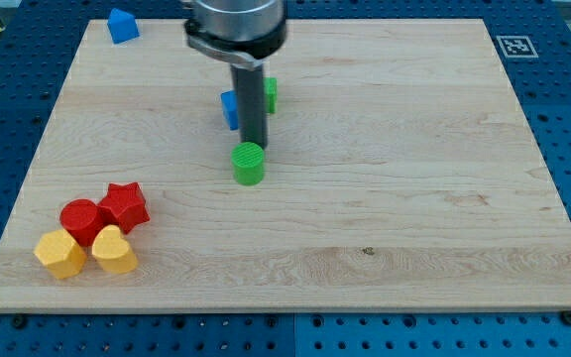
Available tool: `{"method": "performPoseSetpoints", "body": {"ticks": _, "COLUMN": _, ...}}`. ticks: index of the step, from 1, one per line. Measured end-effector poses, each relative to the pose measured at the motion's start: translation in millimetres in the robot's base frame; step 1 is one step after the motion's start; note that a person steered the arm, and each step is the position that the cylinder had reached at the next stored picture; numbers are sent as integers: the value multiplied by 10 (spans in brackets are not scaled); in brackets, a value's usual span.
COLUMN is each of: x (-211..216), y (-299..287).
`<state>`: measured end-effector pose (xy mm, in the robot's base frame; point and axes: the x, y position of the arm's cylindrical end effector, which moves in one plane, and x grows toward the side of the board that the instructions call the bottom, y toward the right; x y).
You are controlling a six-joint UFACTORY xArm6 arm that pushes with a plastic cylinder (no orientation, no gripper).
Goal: Separate the red blocks from each other
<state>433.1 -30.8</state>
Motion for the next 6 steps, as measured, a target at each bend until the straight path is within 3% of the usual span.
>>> {"method": "performPoseSetpoints", "body": {"ticks": 1, "x": 2, "y": -70}}
{"method": "performPoseSetpoints", "body": {"ticks": 3, "x": 13, "y": -1426}}
{"method": "performPoseSetpoints", "body": {"ticks": 5, "x": 750, "y": -1922}}
{"method": "performPoseSetpoints", "body": {"ticks": 6, "x": 897, "y": -1928}}
